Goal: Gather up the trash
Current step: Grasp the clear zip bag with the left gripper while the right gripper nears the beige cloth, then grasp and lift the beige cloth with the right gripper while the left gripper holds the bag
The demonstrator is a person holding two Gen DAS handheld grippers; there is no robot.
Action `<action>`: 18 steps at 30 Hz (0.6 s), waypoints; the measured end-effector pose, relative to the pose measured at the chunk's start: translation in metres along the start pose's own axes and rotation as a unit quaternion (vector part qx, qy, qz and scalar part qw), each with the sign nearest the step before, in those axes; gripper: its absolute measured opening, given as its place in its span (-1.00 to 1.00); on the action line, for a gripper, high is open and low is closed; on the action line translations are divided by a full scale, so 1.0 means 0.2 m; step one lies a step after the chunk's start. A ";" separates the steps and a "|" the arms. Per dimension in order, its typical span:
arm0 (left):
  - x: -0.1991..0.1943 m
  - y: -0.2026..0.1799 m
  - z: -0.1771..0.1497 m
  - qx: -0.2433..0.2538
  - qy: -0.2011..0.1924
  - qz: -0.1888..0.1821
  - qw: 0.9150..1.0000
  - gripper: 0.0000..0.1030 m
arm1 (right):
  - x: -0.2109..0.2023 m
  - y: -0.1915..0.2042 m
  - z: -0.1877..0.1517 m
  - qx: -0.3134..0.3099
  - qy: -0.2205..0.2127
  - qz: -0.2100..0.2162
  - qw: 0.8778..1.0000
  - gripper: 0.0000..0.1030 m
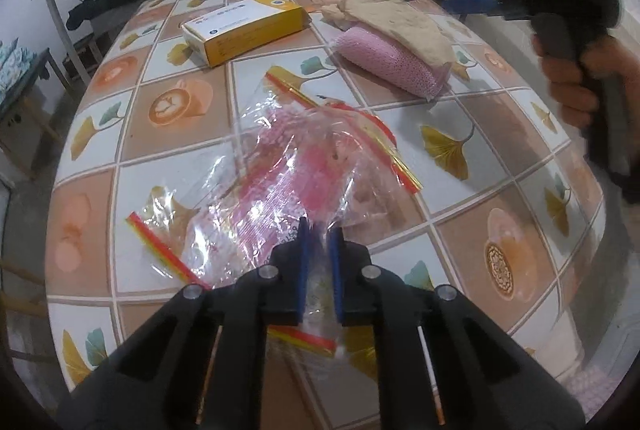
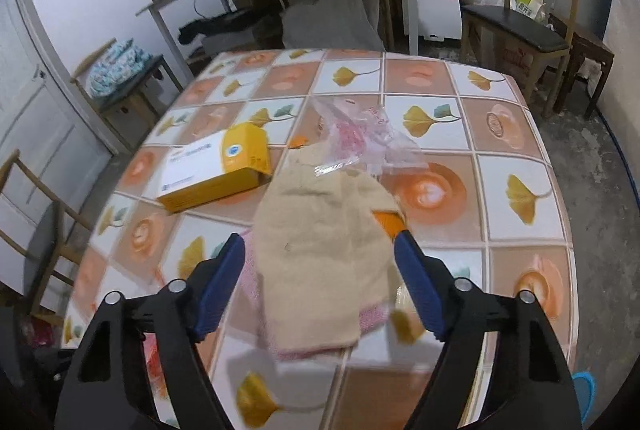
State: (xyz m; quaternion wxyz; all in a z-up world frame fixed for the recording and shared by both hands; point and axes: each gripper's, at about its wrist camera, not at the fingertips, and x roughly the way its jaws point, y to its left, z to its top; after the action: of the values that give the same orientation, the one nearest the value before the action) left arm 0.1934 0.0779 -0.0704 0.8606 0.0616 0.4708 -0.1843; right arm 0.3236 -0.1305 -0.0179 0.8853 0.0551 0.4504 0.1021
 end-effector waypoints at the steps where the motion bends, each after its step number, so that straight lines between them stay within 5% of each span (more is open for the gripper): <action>1: 0.00 0.00 0.00 0.000 0.000 -0.001 1.000 -0.84 | 0.02 0.00 0.01 -0.002 0.003 -0.001 1.000 0.38; 8: 0.00 0.00 -0.01 0.006 -0.003 -0.002 1.000 -0.84 | 0.17 0.08 0.02 -0.057 0.029 -0.040 0.997 0.01; 13: 0.00 0.00 -0.01 0.005 -0.005 -0.001 1.000 -0.84 | 0.16 0.10 0.01 -0.065 0.033 -0.043 0.996 -0.81; 18: 0.00 0.00 -0.01 0.003 -0.005 -0.003 1.000 -0.84 | 0.08 0.08 -0.02 -0.060 0.024 -0.029 0.998 -0.90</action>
State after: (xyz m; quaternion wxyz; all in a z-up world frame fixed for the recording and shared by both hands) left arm 0.1920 0.0787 -0.0707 0.8623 0.0615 0.4660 -0.1882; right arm 0.3280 -0.1119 -0.0297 0.8787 -0.0134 0.4657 0.1041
